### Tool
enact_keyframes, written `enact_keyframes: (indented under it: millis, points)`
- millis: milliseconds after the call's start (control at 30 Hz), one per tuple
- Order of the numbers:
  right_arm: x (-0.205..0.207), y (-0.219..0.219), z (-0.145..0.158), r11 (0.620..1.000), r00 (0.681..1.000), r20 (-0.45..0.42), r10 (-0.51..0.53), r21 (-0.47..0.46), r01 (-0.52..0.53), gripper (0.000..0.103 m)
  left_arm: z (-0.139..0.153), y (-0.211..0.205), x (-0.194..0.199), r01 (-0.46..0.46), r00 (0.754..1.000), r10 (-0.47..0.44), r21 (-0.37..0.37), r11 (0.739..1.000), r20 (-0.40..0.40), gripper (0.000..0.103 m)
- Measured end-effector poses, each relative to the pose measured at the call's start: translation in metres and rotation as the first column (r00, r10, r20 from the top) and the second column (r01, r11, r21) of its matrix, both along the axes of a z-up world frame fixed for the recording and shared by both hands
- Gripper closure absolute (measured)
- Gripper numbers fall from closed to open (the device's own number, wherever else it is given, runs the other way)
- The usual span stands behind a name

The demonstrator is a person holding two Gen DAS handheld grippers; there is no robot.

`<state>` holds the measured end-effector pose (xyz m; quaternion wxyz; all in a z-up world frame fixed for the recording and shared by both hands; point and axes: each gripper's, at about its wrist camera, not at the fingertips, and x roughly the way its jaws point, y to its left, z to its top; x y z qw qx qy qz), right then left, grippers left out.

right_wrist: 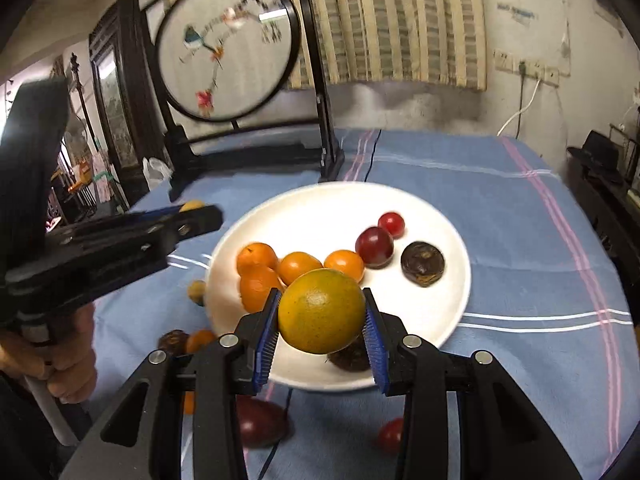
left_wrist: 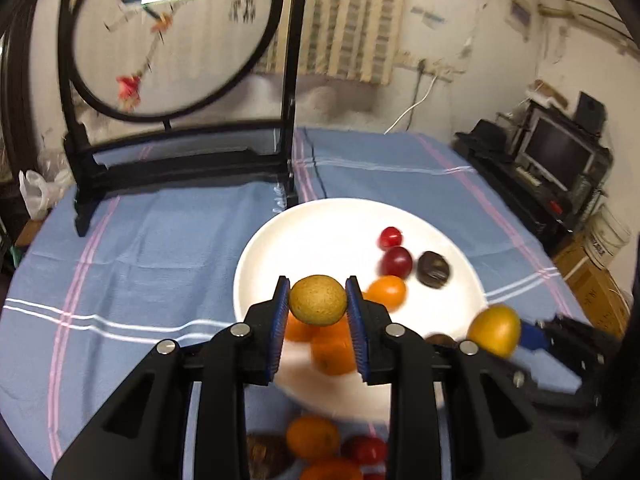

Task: Organize fruits
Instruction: 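Carry both fruits over the white plate and open both tools to release them, then withdraw the left tool while the right tool grasps a red tomato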

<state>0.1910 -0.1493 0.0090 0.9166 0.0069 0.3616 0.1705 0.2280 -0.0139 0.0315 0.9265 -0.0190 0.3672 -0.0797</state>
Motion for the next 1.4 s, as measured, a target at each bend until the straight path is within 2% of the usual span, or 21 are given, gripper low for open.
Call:
enact_keyframes:
  millis: [200, 233, 267, 300, 333, 400, 567, 667, 800, 933, 1100, 1167, 1267, 1400]
  points:
    - [0.033, 0.013, -0.029, 0.999, 0.997, -0.079, 0.003, -0.043, -0.007, 0.062, -0.029, -0.008, 0.035, -0.029, 0.996, 0.032, 0.034, 0.999, -0.08, 0.075]
    - [0.035, 0.015, -0.032, 0.999, 0.996, -0.089, 0.007, -0.047, -0.011, 0.06, -0.032, -0.009, 0.036, -0.032, 0.996, 0.036, 0.042, 0.999, -0.082, 0.072]
    - [0.037, 0.017, -0.034, 0.999, 0.996, -0.093, 0.015, -0.05, -0.02, 0.052, -0.033, -0.011, 0.036, -0.037, 0.996, 0.04, 0.049, 0.998, -0.078, 0.065]
    - [0.036, 0.018, -0.033, 0.999, 0.996, -0.084, 0.013, -0.052, -0.017, 0.044, -0.034, -0.012, 0.035, -0.046, 0.996, 0.05, 0.054, 0.997, -0.072, 0.048]
    - [0.034, 0.018, -0.031, 0.999, 0.998, -0.068, 0.007, -0.052, -0.011, 0.044, -0.033, -0.011, 0.032, -0.053, 0.996, 0.057, 0.053, 0.997, -0.063, 0.038]
    - [0.029, 0.017, -0.027, 0.999, 0.999, -0.05, 0.013, -0.047, -0.015, 0.044, -0.03, -0.01, 0.025, -0.053, 0.997, 0.055, 0.041, 0.998, -0.046, 0.035]
    - [0.013, 0.008, -0.017, 0.999, 0.999, -0.043, 0.009, -0.035, -0.011, 0.043, -0.024, -0.006, 0.004, -0.044, 0.997, 0.046, 0.039, 0.998, -0.064, 0.03]
    - [-0.002, -0.001, -0.011, 0.999, 1.0, -0.021, -0.001, -0.036, 0.0, 0.036, -0.018, -0.001, -0.013, -0.052, 0.997, 0.054, 0.048, 0.998, -0.056, 0.018]
    - [-0.019, -0.021, -0.011, 0.999, 0.999, -0.027, -0.037, -0.024, 0.036, 0.036, -0.017, 0.005, -0.039, -0.056, 0.995, 0.059, 0.032, 0.998, -0.075, 0.015]
    - [-0.035, -0.035, -0.019, 0.998, 0.996, -0.068, -0.057, -0.03, 0.055, 0.036, -0.026, 0.014, -0.068, -0.079, 0.992, 0.078, -0.006, 0.997, -0.097, 0.013]
    - [-0.057, -0.045, -0.037, 0.994, 0.991, -0.109, -0.077, -0.08, 0.069, 0.036, -0.042, 0.02, -0.096, -0.069, 0.99, 0.066, -0.015, 0.998, -0.124, 0.013]
    - [-0.059, -0.047, -0.044, 0.993, 0.987, -0.131, -0.093, -0.089, 0.082, 0.036, -0.047, 0.025, -0.105, -0.081, 0.989, 0.078, -0.017, 0.997, -0.129, 0.013]
    - [-0.056, -0.046, -0.052, 0.991, 0.981, -0.162, -0.109, -0.094, 0.095, 0.036, -0.053, 0.031, -0.111, -0.066, 0.988, 0.055, -0.07, 0.995, -0.147, 0.013]
    - [-0.049, -0.043, -0.055, 0.988, 0.979, -0.153, -0.133, -0.098, 0.119, 0.038, -0.059, 0.036, -0.113, -0.069, 0.985, 0.058, -0.062, 0.996, -0.162, 0.013]
